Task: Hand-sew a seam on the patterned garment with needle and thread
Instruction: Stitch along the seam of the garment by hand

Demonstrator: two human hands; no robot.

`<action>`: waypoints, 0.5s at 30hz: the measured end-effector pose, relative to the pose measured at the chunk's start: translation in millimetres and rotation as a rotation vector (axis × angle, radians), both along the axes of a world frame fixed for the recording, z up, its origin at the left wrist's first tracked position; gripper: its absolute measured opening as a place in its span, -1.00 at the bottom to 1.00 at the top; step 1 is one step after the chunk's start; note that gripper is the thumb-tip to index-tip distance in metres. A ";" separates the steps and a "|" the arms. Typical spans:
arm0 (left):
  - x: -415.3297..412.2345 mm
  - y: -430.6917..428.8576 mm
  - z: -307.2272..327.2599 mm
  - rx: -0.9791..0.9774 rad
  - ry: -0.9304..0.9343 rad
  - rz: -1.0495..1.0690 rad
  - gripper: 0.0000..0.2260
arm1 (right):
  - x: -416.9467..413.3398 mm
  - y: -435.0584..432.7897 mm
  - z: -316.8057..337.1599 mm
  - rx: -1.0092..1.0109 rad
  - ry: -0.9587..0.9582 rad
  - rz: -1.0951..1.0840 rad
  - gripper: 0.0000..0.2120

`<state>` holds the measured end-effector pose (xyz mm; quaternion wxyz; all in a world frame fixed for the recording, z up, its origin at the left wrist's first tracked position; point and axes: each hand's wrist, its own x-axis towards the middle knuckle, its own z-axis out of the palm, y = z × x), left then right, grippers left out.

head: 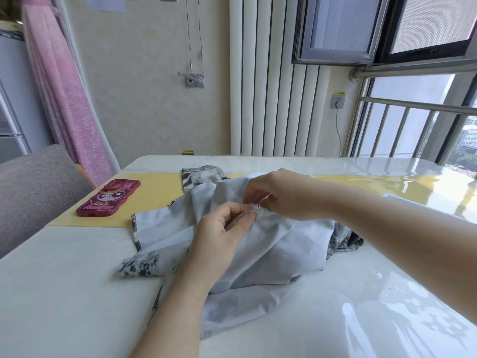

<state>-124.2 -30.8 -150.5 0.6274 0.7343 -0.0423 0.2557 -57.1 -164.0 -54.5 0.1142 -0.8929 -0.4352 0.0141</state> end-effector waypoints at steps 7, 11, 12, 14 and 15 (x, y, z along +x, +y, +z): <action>0.1 1.8 0.3 -0.010 -0.022 0.010 -0.90 | -8.8 -0.2 -6.2 0.102 0.153 0.059 -0.62; 0.5 1.4 -0.1 -0.020 -0.026 0.061 -0.91 | -4.0 -11.6 3.3 0.200 0.156 0.029 -0.68; 0.9 1.8 -0.8 -0.021 -0.025 0.072 -0.91 | -3.7 -15.7 7.8 0.229 0.167 0.028 -0.72; 2.1 2.8 -2.1 -0.019 -0.021 0.086 -0.91 | -2.8 -23.1 16.2 0.262 0.138 -0.006 -0.79; 2.7 3.0 -2.3 -0.019 -0.018 0.089 -0.91 | -1.9 -26.2 18.2 0.283 0.086 -0.035 -0.82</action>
